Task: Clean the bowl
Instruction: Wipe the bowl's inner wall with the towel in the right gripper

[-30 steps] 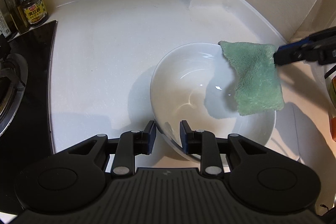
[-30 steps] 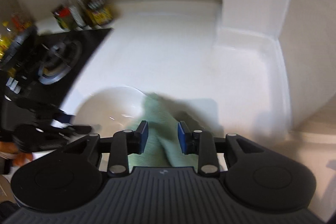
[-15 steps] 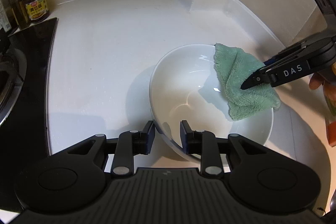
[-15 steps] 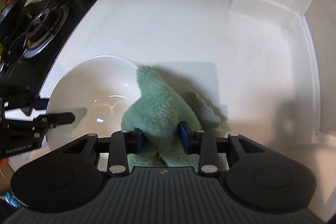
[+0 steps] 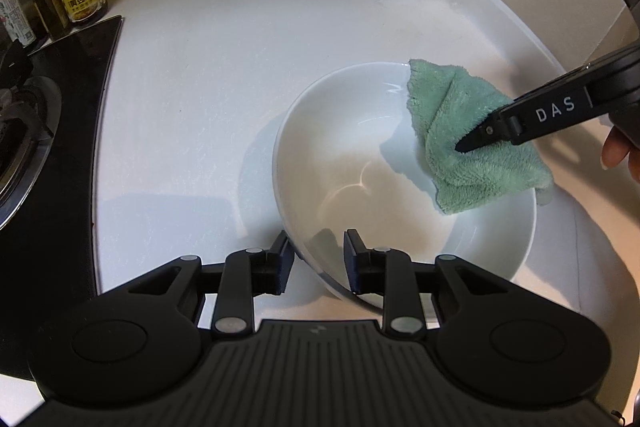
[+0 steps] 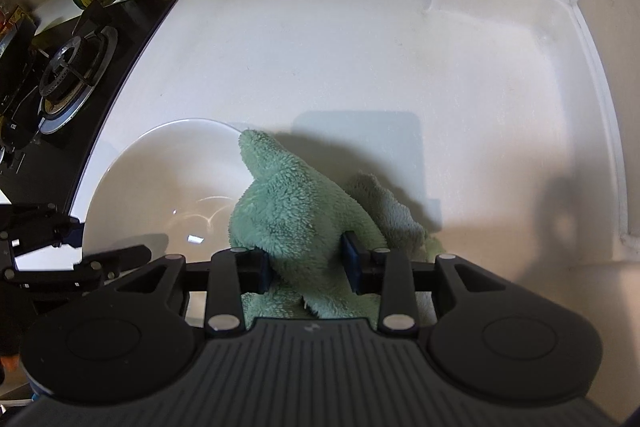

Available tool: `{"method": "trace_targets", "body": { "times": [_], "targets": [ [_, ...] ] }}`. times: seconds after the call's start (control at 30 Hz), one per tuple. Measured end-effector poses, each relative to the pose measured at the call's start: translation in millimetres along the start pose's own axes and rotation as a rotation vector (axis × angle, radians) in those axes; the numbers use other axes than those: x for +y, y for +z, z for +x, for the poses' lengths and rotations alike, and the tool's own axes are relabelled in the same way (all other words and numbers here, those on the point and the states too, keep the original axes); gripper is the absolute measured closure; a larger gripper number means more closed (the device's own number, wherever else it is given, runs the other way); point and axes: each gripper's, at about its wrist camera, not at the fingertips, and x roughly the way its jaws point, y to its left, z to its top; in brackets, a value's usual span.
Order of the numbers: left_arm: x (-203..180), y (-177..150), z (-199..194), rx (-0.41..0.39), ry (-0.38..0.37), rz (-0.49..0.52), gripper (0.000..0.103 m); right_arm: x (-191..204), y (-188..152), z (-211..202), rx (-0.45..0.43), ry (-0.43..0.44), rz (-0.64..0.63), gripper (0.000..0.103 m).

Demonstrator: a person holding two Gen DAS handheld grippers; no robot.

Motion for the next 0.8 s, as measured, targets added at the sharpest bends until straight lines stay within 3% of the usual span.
{"method": "trace_targets", "body": {
  "times": [0.27, 0.47, 0.57, 0.8],
  "targets": [
    [-1.3, -3.3, -2.5, -0.022, 0.004, -0.012, 0.072, 19.4, 0.6, -0.2, -0.009, -0.086, -0.079, 0.073],
    [-4.8, -3.2, -3.1, -0.031, 0.017, 0.031, 0.074, 18.2, 8.3, 4.4, 0.015, -0.077, -0.108, 0.073],
    [0.5, 0.0, -1.8, -0.031, -0.006, 0.073, 0.078, 17.0, 3.0, 2.4, 0.027, -0.042, -0.113, 0.086],
    [-1.4, 10.4, 4.6, -0.012, -0.054, 0.268, 0.08, 21.6, -12.6, -4.4, 0.074, -0.033, -0.135, 0.086]
  ]
}}
